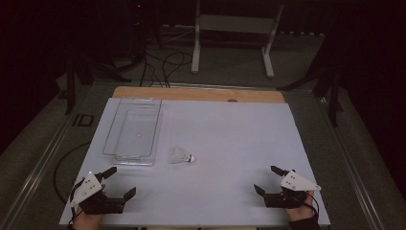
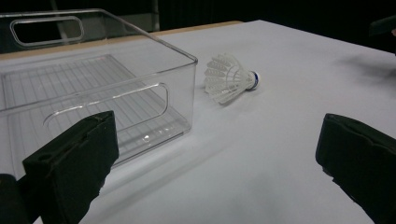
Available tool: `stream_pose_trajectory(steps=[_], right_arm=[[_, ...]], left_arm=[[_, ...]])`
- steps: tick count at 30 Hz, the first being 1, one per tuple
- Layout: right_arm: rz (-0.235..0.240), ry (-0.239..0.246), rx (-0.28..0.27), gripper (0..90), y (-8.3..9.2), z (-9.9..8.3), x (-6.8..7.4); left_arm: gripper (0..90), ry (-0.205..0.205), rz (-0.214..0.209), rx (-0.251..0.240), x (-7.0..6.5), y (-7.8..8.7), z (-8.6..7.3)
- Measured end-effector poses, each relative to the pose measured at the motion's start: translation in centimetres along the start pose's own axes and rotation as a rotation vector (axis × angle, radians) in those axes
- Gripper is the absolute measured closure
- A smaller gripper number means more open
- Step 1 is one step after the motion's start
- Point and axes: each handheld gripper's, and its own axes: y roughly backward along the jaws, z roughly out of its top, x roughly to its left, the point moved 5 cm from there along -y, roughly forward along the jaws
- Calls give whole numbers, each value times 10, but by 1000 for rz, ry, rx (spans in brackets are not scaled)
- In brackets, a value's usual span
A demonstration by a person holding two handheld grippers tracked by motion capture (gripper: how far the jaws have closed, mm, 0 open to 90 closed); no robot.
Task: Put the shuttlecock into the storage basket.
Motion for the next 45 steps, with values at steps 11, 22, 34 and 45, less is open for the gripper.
stream_pose_trajectory(steps=[11, 22, 34, 45], right_arm=[[10, -5, -10, 97, 0, 1, 1], [12, -6, -8, 96, 0, 2, 2], [28, -10, -1, 96, -1, 1, 4], [31, -9, 0, 96, -1, 2, 6]], left_arm=[[1, -25, 12, -31, 1, 0, 1], [1, -47, 10, -39, 0, 1, 3], [1, -38, -12, 27, -9, 2, 10], [0, -42, -49, 84, -17, 3, 23]])
